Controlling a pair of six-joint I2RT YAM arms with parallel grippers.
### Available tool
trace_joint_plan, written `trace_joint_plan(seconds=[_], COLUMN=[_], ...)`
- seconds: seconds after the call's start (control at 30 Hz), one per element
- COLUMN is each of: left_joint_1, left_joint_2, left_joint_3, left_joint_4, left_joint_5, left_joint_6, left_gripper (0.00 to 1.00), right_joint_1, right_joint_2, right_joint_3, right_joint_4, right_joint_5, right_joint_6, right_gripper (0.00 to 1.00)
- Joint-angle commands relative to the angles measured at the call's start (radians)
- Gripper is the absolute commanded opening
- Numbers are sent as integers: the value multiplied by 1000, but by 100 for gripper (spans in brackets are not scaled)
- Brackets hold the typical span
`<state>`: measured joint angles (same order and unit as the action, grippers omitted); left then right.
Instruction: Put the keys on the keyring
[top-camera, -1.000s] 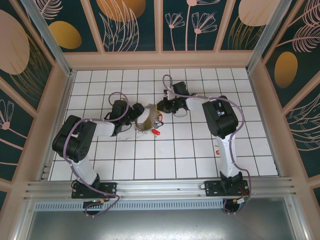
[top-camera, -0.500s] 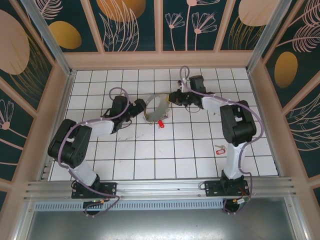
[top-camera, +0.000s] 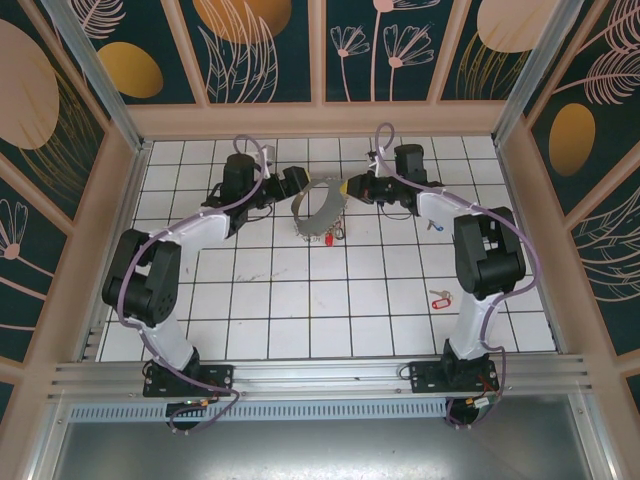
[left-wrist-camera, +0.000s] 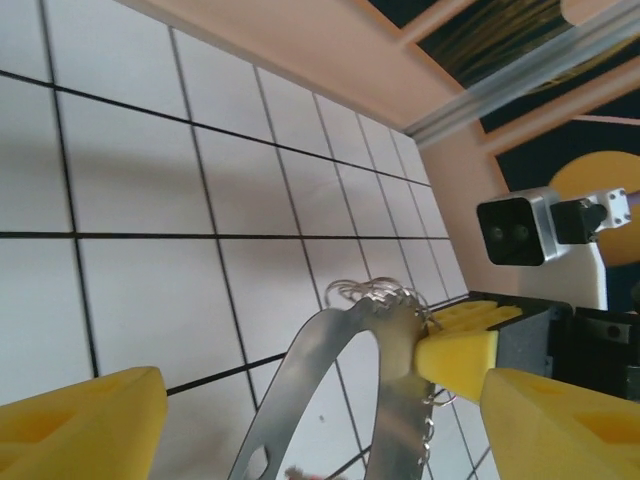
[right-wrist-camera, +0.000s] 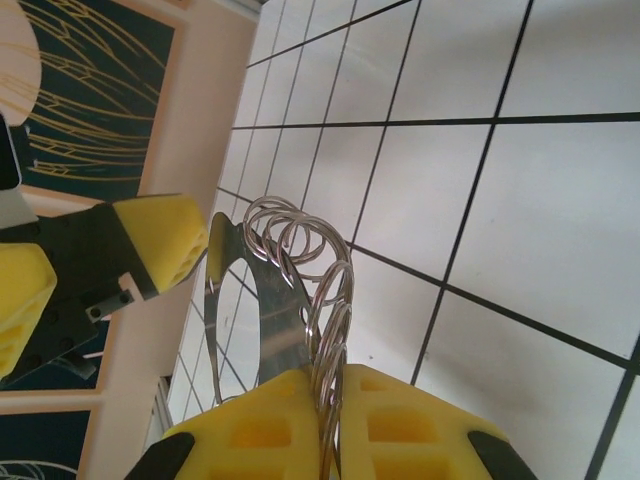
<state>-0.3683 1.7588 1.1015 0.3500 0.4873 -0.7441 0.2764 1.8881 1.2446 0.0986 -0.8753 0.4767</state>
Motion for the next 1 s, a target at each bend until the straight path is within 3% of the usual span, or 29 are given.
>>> trace_joint_plan(seconds=[0.0, 0.27, 0.43, 0.57, 0.8, 0.87, 0.97], left_joint_1=[6, 8, 8, 8, 8, 7, 7], left_joint_2=[29, -4, 28, 49, 30, 25, 18], left_joint_3=[35, 31, 56, 77, 78, 74, 64], left_joint_4=[-78, -151, -150, -126, -137, -140, -108], left_joint_5=[67, -39, 103, 201, 183, 169, 186], left_joint_6=[58, 93, 103, 98, 118, 121, 101], left_gripper=[80, 84, 79, 61, 41, 30, 24], right_joint_1=[-6, -6, -5, -6, -6, -8, -10], right_joint_2=[-51, -71, -84, -74, -64, -56, -45], right_joint_3=[34, 33, 23, 38, 59, 66, 78], right_joint_4=[26, 14, 38, 19, -15, -36, -68], right_joint_5=[-65, -70, -87, -90, -88, -81, -71], right_joint_6=[-12, -26, -19, -41, -78, -98, -117], right_gripper=[0, 0, 0, 0, 0, 0, 0])
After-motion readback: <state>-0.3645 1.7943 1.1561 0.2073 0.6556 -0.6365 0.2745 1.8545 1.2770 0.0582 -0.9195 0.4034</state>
